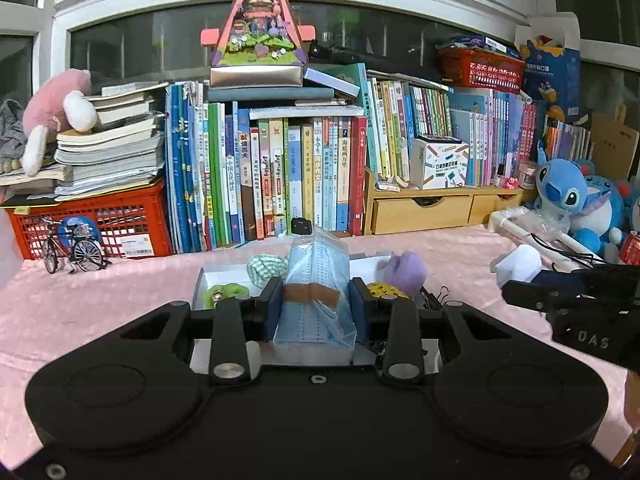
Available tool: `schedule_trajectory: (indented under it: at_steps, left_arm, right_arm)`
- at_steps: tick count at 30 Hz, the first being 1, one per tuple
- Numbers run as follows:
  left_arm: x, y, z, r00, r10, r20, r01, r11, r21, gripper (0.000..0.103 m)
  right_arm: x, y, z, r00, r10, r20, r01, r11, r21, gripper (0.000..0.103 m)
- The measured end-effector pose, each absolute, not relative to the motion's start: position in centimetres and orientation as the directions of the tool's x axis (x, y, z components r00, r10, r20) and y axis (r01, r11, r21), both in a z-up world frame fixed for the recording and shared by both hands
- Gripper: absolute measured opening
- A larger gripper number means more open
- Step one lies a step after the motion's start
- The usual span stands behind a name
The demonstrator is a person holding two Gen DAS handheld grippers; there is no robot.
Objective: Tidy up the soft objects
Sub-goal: 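Lower the mask and tissue into the grey tray and open both tools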
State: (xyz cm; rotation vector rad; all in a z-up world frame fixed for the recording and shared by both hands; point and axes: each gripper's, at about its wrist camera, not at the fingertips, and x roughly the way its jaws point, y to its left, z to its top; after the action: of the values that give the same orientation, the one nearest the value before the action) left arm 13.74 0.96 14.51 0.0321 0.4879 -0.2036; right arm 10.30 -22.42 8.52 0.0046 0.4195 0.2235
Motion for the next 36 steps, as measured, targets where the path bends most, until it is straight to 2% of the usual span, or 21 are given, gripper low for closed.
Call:
schedule_trajectory:
  at_steps: [10,23,36]
  left_arm:
    - [18.3,-0.4,13.5,0.821,-0.168,-0.545,0.190,0.982,-0.016,0.034]
    - [25.2,1.1,11.5,0.708,-0.131,-0.694,0.099,0.991,-0.087,0.034]
    - [31.4,1.7,10.1,0.609,-0.119,-0.784,0.052,0.993,-0.110,0.034]
  right_arm:
    - [13.7,-19.8,8.9,0.868,0.216,-0.447,-0.239,0.971,0.007,0.033]
    - [19.5,-18.2,8.3,0.803,0.206,-0.559,-0.248,0.969,0.001,0.033]
    - [26.7,-18.2,7.7,0.724,0.166,-0.669,-0.186,0.982,0.042,0.033]
